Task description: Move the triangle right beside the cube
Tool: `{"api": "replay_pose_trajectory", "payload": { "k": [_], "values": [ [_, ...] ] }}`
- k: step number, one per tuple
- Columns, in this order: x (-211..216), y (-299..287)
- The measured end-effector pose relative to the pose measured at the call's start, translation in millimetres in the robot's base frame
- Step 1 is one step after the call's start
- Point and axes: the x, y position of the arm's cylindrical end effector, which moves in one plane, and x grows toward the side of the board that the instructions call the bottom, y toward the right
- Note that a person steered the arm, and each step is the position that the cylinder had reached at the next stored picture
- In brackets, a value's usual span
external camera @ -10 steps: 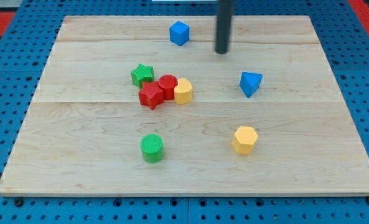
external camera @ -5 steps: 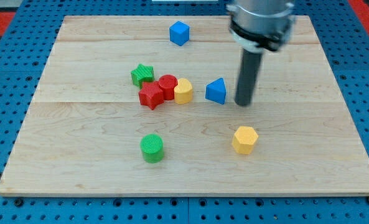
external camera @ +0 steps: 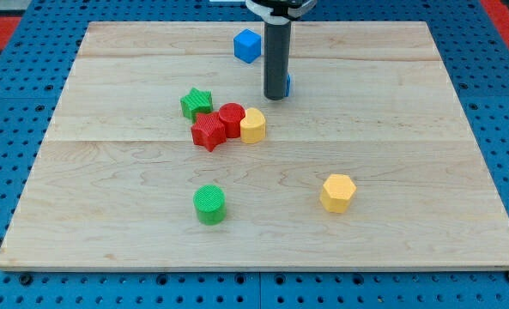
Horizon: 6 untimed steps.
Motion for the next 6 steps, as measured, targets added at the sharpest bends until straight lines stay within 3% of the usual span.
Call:
{"api": "replay_pose_trajectory", "payload": {
  "k": [2,4,6],
  "values": [
    [0.3,12.4],
    [-51.8,2.8],
    [-66.4,-9.8]
  ]
}}
